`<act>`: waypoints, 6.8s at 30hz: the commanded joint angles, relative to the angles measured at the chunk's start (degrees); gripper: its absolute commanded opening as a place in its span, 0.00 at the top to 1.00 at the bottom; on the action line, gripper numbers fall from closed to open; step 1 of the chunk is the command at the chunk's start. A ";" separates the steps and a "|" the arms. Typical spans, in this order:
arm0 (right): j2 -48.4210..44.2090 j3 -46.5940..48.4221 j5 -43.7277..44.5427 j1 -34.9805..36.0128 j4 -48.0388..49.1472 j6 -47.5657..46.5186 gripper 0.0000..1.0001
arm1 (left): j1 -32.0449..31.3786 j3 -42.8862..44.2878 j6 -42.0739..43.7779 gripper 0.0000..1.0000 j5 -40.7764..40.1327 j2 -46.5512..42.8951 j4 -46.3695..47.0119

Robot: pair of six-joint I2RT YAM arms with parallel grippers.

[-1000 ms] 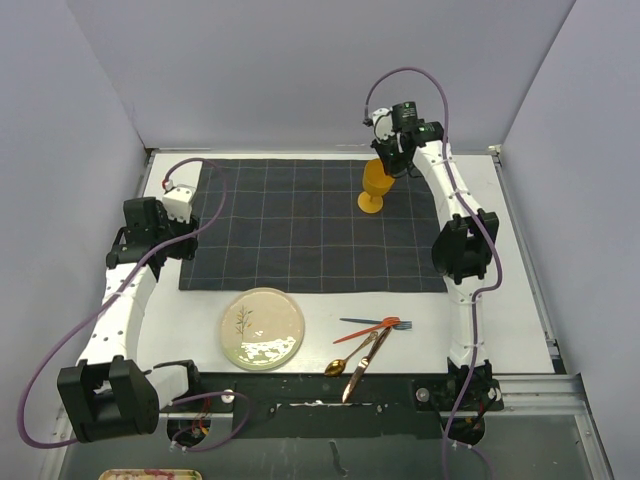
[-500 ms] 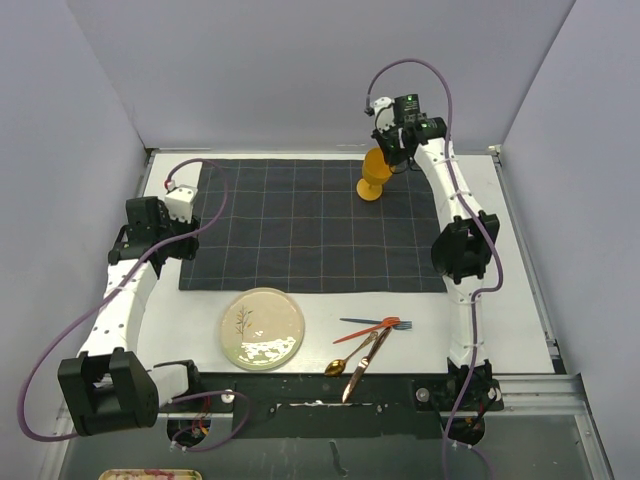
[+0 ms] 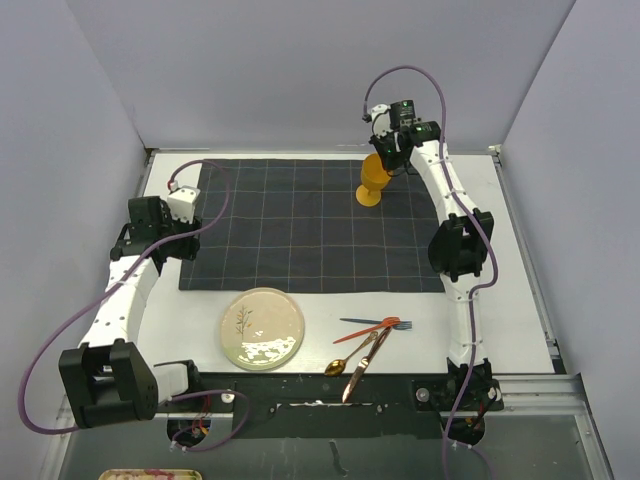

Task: Set the dinner table for one person
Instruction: Place the cup on the napkin, then pick up the plate at the center of the board.

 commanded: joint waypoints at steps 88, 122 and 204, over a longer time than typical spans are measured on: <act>-19.18 -15.22 -6.40 1.56 13.18 1.74 0.65 | -2.24 2.86 3.27 0.48 7.30 -2.44 -5.36; -29.86 -47.68 -31.67 24.66 4.13 -6.96 0.62 | -2.07 -5.12 19.78 0.49 21.32 -15.40 -25.02; -1.15 -26.30 -28.52 36.38 -1.56 1.76 0.68 | 0.31 -1.10 39.05 0.47 13.43 -49.56 -43.79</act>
